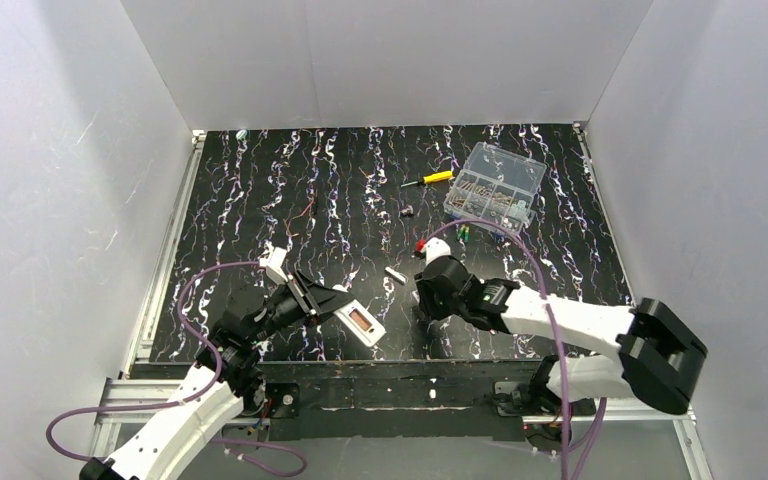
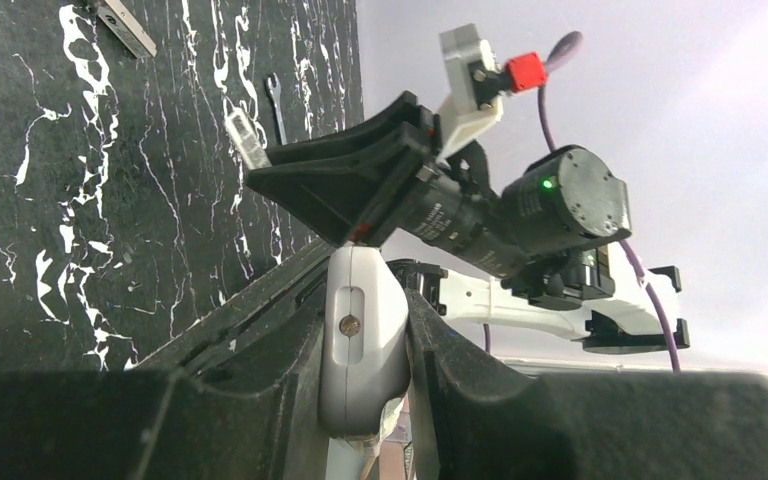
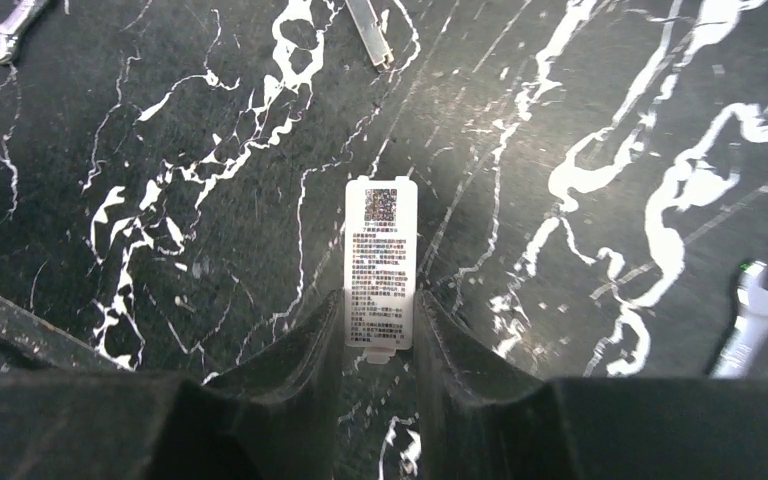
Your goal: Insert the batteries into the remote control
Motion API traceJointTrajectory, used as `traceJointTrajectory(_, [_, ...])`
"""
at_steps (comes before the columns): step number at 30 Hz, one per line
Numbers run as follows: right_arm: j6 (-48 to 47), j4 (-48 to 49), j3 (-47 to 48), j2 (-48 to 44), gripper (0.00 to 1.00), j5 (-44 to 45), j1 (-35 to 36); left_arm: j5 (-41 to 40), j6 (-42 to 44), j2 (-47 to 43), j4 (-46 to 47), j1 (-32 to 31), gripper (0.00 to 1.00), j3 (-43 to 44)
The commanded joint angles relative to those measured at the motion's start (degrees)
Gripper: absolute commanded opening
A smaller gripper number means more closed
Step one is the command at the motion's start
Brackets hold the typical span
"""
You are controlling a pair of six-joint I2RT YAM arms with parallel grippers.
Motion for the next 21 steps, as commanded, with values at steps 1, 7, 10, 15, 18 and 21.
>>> traceJointTrajectory(1, [2.77,9.40,-1.23,6.38,0.25,-2.61,-0.50,0.50,0.48,-2.13,0.55,-0.26,0.00,1.14])
traceJointTrajectory(7, [3.21,9.83,-1.41,10.40,0.31,-2.83,-0.50,-0.11,0.78,-3.25,-1.41,-0.26,0.00,1.35])
traceJointTrajectory(10, [3.65,9.70,-1.46,11.71,0.38,-2.79,-0.54,-0.21,0.78,-3.08,-1.56,-0.27,0.00,1.56])
traceJointTrajectory(15, [3.68,8.07,-0.50,10.96,0.60,-2.63,-0.53,-0.12,0.77,-2.63,-1.39,-0.26,0.00,1.63])
traceJointTrajectory(18, [3.52,5.89,0.99,8.63,0.67,-1.21,-0.54,0.14,0.73,-2.40,-1.35,-0.30,0.00,1.75])
traceJointTrajectory(21, [3.25,2.65,3.72,5.56,0.68,0.59,-1.51,0.14,0.85,-2.41,-1.47,-0.30,0.00,1.92])
